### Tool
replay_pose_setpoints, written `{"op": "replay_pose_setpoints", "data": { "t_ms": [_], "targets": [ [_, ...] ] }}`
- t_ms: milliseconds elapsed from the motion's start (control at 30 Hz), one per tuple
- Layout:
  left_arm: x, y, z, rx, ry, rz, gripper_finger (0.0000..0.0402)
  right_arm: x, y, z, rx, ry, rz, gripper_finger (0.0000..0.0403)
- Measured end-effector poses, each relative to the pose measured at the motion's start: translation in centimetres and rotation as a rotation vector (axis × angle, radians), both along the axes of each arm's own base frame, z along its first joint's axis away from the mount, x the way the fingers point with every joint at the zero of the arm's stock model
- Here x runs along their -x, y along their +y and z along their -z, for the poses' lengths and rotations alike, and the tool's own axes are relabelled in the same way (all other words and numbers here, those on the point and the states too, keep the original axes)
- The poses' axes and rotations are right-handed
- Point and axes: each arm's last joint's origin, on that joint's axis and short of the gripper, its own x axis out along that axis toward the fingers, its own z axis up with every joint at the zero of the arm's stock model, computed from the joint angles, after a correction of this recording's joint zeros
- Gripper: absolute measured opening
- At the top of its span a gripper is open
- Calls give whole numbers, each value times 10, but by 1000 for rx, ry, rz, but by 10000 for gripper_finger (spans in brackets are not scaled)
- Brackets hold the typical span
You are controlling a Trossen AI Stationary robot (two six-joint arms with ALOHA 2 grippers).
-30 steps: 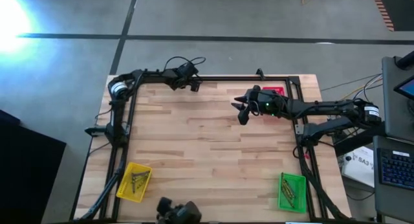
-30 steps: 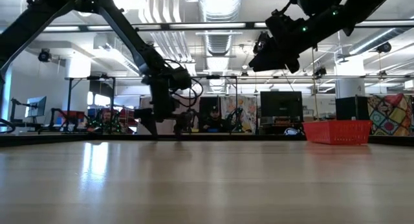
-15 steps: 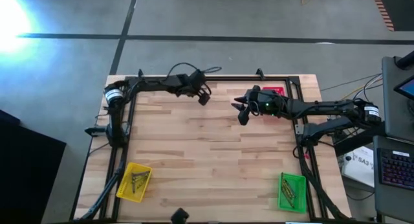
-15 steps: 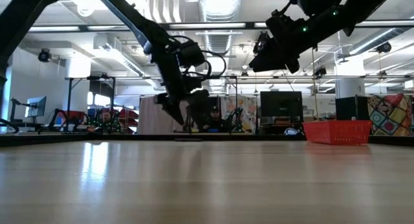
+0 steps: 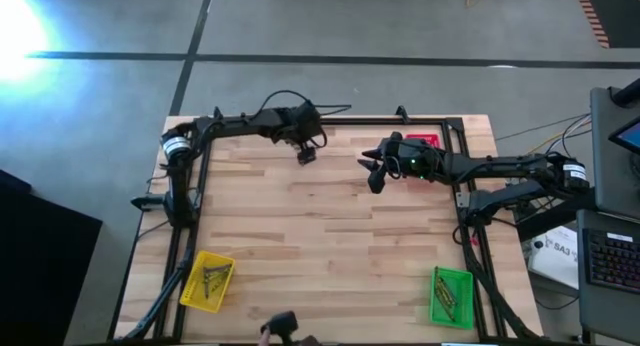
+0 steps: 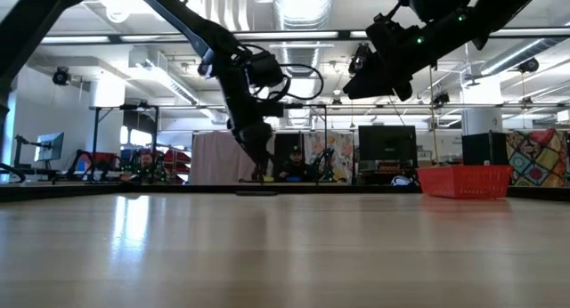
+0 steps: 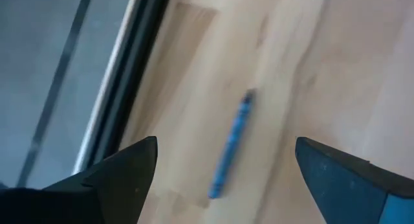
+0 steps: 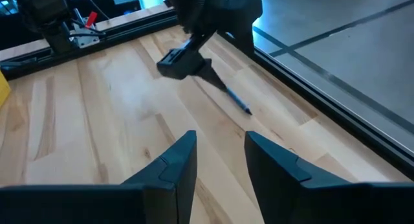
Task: Sort crayons
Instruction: Put the blue crayon into the yellow bin
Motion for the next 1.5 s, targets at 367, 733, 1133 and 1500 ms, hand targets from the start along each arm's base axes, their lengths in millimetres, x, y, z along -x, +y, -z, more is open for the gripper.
{"op": "replay_pose_setpoints", "data": {
  "t_ms": [367,733,1133,1500],
  "targets": [
    [20,8,22,174,-13,120,348,0,0,0,2,1,-2,120],
    [26,9,34,166,-18,93,335,0,0,0,2,2,-2,114],
    [24,6,67,325,31,23,181,0,0,0,2,4,-2,109],
    [23,7,69,334,30,-88,16,0,0,1,14,12,-7,104]
  ]
}}
